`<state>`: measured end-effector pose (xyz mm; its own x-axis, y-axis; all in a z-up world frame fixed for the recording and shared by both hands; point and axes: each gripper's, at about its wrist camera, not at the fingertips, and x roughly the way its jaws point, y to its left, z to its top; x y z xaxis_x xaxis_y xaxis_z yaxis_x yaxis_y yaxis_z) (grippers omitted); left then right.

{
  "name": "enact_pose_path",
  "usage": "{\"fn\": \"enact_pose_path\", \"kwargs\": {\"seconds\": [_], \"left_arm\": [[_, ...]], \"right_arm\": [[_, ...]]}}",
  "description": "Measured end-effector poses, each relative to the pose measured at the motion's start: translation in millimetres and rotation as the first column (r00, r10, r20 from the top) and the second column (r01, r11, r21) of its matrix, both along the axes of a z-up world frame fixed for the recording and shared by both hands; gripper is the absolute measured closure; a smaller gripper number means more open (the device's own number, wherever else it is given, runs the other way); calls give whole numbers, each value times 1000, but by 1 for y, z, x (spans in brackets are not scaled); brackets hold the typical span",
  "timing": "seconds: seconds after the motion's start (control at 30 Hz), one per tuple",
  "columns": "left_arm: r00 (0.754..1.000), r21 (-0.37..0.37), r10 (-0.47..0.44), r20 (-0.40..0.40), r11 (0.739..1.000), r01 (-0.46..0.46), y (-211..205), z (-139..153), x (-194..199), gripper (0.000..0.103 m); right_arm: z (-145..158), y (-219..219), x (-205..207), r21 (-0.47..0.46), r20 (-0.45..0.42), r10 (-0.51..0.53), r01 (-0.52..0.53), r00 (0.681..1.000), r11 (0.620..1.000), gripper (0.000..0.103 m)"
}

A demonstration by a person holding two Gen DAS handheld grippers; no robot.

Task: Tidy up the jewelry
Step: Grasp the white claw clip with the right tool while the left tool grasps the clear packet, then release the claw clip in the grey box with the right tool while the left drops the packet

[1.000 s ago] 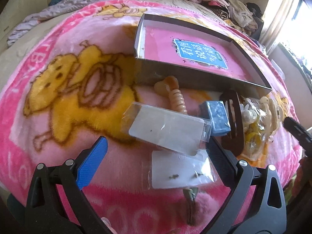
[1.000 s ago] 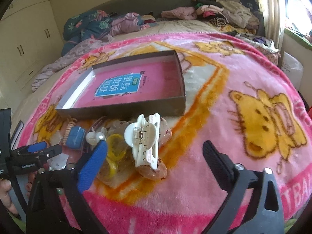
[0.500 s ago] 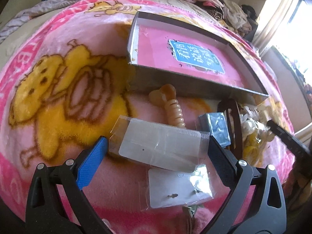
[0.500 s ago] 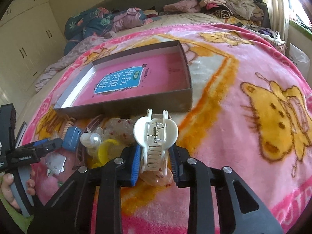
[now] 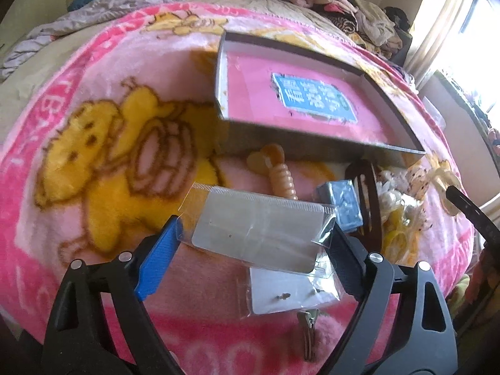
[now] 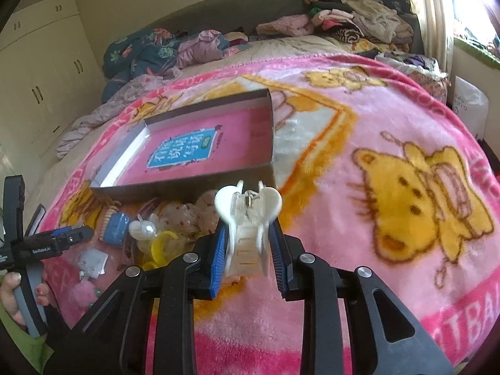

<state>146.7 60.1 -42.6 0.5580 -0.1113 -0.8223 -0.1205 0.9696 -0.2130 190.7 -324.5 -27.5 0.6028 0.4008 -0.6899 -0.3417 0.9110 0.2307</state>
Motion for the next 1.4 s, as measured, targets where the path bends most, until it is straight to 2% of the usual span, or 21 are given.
{"fn": "enact_pose_path", "kwargs": {"seconds": [0.2, 0.4, 0.63, 1.03, 1.4], "left_arm": [[999, 24, 13, 53, 1000, -14, 8, 28, 14, 22], [996, 39, 21, 83, 999, -24, 10, 41, 39, 22], [998, 43, 4, 69, 999, -7, 6, 38, 71, 22], [999, 84, -40, 25, 996, 37, -11, 17, 121, 21], [998, 116, -55, 17, 992, 53, -20, 7, 129, 21]], "right_arm": [[18, 11, 12, 9, 37, 38, -38, 999, 999, 79], [29, 25, 36, 18, 61, 59, -60, 996, 998, 79], [29, 43, 67, 8, 66, 67, -68, 996, 998, 79], [6, 61, 117, 1, 42, 43, -43, 998, 999, 79], [-14, 61, 137, -17, 7, 1, -1, 1000, 1000, 78]]}}
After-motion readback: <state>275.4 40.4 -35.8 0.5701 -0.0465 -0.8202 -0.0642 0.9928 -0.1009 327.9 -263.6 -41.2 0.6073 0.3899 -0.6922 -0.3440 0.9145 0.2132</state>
